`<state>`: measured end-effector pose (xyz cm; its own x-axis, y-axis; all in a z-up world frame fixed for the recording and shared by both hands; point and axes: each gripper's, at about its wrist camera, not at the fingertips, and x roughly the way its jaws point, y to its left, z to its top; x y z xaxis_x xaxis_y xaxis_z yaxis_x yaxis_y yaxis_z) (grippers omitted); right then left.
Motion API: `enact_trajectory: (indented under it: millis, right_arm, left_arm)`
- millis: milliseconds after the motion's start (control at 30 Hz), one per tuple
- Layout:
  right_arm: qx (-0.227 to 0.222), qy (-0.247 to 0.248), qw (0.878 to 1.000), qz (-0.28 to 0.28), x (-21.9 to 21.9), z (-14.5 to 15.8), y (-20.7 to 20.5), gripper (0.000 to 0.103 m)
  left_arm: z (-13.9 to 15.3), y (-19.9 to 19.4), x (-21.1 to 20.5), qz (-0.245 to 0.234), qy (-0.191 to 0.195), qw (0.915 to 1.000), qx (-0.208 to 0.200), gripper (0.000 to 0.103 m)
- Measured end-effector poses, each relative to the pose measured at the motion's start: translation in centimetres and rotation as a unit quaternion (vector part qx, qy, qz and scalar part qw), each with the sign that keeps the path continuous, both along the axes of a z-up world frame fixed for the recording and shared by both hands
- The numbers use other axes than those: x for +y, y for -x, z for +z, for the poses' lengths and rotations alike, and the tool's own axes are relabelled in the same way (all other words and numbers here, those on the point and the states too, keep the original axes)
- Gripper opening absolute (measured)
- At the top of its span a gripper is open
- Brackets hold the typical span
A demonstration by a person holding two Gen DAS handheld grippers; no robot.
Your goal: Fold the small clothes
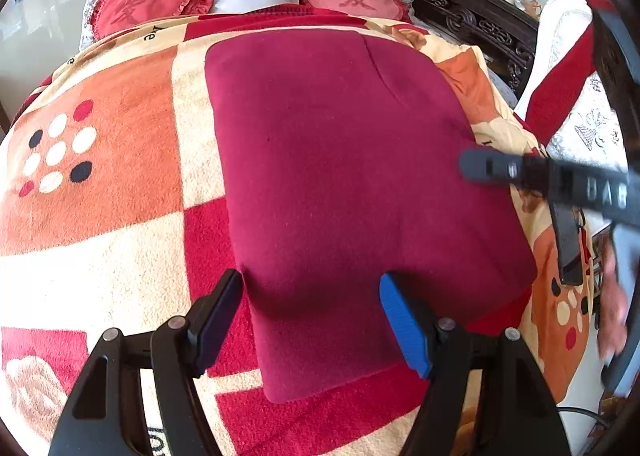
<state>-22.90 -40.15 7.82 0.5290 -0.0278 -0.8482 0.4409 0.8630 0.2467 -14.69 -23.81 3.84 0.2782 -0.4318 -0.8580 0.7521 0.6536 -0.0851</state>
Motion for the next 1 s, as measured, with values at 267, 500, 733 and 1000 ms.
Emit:
enact_trajectory:
  millis: [267,500,733,1000]
  right_arm:
    - [-0.042,-0.065,0.996,-0.044,0.1,-0.3,3.6,0.025]
    - [-0.032,-0.036,0.999,0.018,2.6,-1.1,3.7,0.0]
    - [-0.024,-0.041,0.999,0.015,2.3,-2.8,5.2,0.0]
    - [-0.112,-0.051,0.991,-0.045,-2.5,0.4,4.8,0.049]
  left_arm:
    - [0.3,0.3,0.2,-0.001,-0.001,1.0,-0.004,0.075]
    - [0.6,0.3,0.6,0.004,0.001,1.0,0.003,0.075]
    - [0.6,-1.1,1.4,0.019,0.021,0.9991,0.031,0.079]
    - [0.9,-5.1,2.7,0.048,0.086,0.9922,0.076,0.086]
